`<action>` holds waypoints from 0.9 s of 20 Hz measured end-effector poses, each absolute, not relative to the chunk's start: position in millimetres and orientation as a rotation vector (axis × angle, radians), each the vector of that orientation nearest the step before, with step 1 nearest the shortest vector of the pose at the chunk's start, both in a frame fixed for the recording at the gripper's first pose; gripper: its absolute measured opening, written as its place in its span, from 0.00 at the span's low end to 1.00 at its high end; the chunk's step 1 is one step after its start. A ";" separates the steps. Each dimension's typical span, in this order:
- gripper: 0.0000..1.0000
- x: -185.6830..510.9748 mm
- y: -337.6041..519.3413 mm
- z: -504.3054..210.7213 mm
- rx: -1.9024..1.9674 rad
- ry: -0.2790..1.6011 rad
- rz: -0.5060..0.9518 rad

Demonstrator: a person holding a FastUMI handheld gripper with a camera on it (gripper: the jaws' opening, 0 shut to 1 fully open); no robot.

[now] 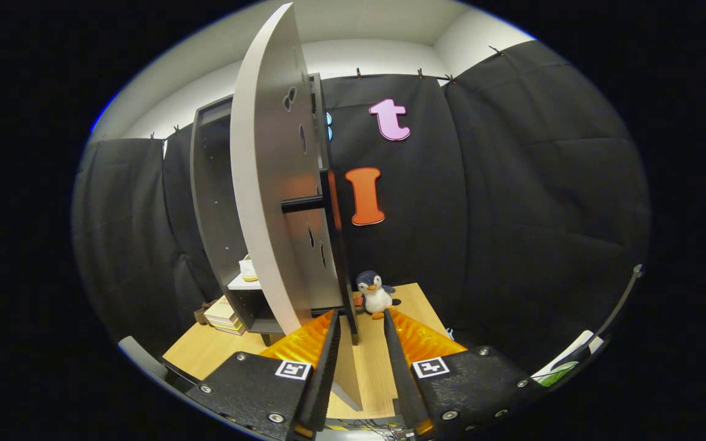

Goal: Open the shoe cabinet door, grab the shoes and put them into the shoe cabinet, then close the shoe cabinet door.

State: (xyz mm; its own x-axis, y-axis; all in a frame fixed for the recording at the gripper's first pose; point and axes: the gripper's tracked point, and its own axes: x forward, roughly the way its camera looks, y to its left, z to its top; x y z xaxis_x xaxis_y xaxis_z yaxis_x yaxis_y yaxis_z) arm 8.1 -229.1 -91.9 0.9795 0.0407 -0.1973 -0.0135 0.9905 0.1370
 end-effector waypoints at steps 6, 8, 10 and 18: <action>0.47 15.3 -220.1 -90.6 0.122 0.194 0.111; 0.48 15.0 -215.3 -89.0 0.115 0.186 0.152; 0.48 16.4 -208.2 -87.0 0.109 0.181 0.200; 0.49 16.5 -184.1 -86.3 0.105 0.184 0.347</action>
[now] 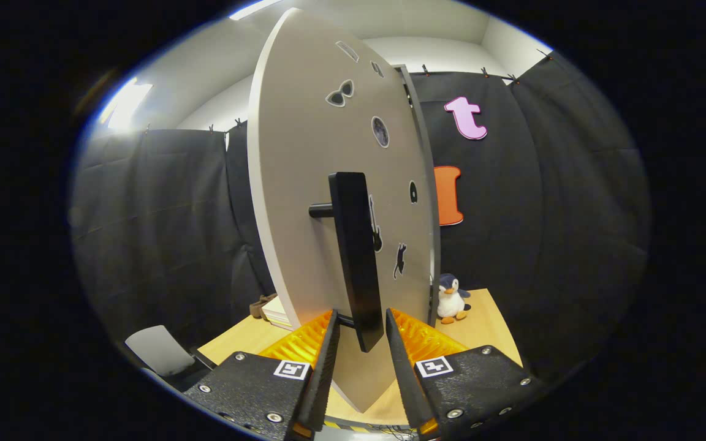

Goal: Open the shoe cabinet door, grab the shoes and put them into the shoe cabinet, then close the shoe cabinet door.

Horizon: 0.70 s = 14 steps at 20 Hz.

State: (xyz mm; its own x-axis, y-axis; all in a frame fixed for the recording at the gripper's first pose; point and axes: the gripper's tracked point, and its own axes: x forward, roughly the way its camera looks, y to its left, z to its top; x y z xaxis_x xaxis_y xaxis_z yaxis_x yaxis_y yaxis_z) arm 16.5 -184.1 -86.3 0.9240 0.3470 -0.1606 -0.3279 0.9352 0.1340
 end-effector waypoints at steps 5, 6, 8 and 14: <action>0.56 16.9 -172.9 -88.8 0.107 0.189 0.393; 0.56 16.9 -169.5 -88.2 0.107 0.188 0.403; 0.61 19.1 -163.5 -88.4 0.105 0.188 0.419; 0.66 35.7 -155.4 -88.8 0.044 0.162 0.416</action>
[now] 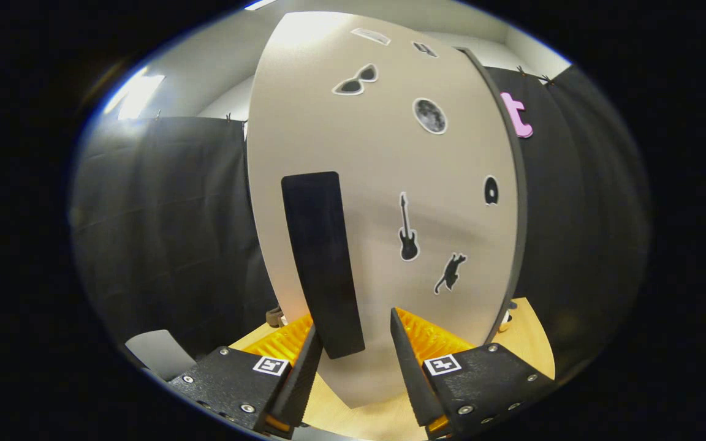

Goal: Open the shoe cabinet door, grab the shoes and put them into the shoe cabinet, then close the shoe cabinet door.

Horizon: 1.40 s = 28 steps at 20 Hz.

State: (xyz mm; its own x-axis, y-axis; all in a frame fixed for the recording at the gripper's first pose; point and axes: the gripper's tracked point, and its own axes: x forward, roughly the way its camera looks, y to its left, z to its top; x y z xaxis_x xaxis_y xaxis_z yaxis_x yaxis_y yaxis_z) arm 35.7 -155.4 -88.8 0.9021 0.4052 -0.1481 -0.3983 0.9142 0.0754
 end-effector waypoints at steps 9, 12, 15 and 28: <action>0.78 64.7 -141.5 -84.8 0.043 0.110 0.358; 0.80 69.9 -138.2 -86.1 0.061 0.112 0.340; 0.83 75.9 -137.1 -87.5 0.014 0.084 0.287; 0.85 84.2 -139.5 -91.8 0.017 0.041 0.173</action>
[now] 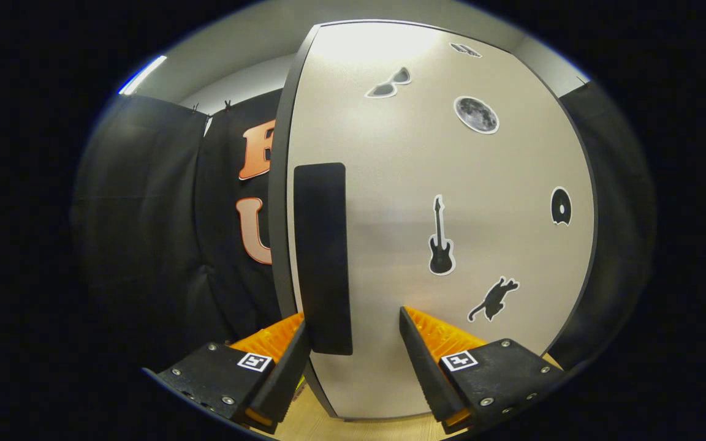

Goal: Open the shoe cabinet door, grab the shoes and put them into the shoe cabinet, then close the shoe cabinet door.

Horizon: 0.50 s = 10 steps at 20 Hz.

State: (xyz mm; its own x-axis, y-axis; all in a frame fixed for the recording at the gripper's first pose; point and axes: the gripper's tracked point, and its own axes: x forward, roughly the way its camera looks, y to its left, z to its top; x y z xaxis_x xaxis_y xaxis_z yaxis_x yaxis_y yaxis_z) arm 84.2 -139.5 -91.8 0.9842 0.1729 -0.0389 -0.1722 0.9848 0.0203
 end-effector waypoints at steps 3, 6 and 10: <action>0.85 86.8 -139.3 -90.1 0.011 0.031 0.169; 0.87 81.4 -140.6 -89.3 0.018 0.043 0.170; 0.87 46.8 -153.8 -81.3 0.005 0.018 0.156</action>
State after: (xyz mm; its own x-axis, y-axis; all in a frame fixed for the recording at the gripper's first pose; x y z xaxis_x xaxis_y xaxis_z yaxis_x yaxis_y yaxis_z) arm 46.8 -153.8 -81.3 0.9876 0.1558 -0.0170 -0.1557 0.9878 0.0068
